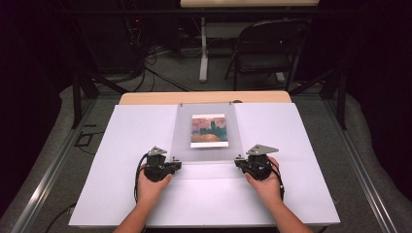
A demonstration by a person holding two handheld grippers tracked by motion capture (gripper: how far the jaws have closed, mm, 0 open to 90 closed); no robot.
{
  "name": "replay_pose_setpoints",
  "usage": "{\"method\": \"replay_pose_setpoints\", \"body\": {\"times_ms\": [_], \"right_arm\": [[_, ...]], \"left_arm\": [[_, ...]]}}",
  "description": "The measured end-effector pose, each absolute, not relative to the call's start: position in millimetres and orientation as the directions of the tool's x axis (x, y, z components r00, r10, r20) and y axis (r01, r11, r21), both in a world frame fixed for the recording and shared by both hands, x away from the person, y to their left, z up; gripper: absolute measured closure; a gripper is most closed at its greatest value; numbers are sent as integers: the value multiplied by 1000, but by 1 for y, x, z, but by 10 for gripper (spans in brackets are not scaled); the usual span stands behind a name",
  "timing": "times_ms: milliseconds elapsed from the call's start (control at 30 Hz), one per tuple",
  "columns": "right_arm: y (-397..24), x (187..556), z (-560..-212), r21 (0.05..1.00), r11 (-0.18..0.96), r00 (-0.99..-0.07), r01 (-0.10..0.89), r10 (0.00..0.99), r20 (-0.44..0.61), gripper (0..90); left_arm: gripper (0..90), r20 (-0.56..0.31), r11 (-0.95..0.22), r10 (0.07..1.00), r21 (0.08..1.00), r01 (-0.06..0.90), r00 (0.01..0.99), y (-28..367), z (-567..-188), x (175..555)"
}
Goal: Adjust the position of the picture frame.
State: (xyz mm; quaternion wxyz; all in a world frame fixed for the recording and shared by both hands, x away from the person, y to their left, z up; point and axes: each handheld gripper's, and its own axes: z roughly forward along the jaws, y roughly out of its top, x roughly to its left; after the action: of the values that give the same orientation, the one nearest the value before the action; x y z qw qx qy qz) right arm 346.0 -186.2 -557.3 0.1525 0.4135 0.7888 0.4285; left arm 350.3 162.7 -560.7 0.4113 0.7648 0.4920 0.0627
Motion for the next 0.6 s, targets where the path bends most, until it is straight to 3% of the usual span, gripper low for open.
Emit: {"method": "replay_pose_setpoints", "body": {"times_ms": [200, 600], "right_arm": [[-187, 344, -556, 815, 286, -608, 504, 788, 99, 752], [-183, 340, -556, 815, 300, -619, 496, 780, 90, 481]], "left_arm": [[762, -324, -154, 804, 697, 700, 499, 165, -560, 349], [442, -290, -166, 804, 729, 664, 520, 163, -557, 341]]}}
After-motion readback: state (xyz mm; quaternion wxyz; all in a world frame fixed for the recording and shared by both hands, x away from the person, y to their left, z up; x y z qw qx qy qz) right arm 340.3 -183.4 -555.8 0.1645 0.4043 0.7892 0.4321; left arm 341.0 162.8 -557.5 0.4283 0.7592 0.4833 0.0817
